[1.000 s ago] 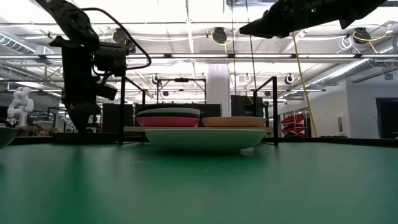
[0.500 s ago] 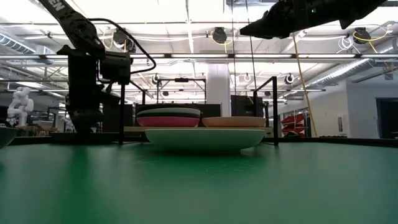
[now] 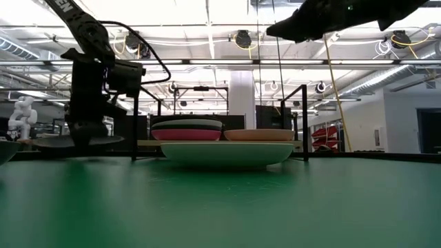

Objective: Place and stack plates onto a shelf
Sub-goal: Stack the top black plate on top of the light pink plate on the shelf

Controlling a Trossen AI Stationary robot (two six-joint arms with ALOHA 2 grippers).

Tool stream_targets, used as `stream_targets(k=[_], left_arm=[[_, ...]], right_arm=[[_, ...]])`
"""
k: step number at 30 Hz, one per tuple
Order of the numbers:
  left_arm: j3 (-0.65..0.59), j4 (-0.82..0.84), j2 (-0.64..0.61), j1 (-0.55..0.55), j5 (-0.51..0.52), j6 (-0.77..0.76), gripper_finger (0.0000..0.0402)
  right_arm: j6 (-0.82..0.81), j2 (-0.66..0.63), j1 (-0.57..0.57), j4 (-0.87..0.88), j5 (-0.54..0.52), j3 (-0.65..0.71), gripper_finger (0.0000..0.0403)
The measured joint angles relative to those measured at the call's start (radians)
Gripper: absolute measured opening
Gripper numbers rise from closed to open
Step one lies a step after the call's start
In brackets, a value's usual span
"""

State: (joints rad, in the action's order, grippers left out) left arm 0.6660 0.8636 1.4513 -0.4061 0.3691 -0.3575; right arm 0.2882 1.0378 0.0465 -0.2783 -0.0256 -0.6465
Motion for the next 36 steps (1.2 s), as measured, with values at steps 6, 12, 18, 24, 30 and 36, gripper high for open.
stream_targets(k=[6, 12, 18, 24, 30, 36], left_arm=[[0.066, 0.202, -0.029, 0.082, -0.048, -0.138, 0.001], [0.202, 0.372, -0.111, 0.197, 0.001, -0.299, 0.001], [0.391, 0.584, -0.142, 0.285, 0.195, -0.472, 0.001], [0.58, 0.52, -0.142, 0.31, 0.404, -0.287, 0.001], [0.643, 0.013, -0.136, 0.292, 0.433, 0.335, 0.001], [0.643, -0.401, -0.067, 0.247, 0.258, 0.725, 0.001]], right_arm=[[0.012, 0.0, -0.058, -0.001, 0.001, 0.0, 0.0077], [0.02, 0.0, -0.098, -0.001, 0.0, 0.0, 0.0077], [0.044, 0.0, -0.122, 0.017, 0.0, 0.0, 0.0077], [0.049, -0.002, -0.139, 0.022, 0.0, 0.0, 0.0077], [0.011, -0.069, -0.148, 0.021, 0.0, 0.0, 0.0077], [-0.016, -0.181, -0.149, 0.027, -0.004, 0.0, 0.0077]])
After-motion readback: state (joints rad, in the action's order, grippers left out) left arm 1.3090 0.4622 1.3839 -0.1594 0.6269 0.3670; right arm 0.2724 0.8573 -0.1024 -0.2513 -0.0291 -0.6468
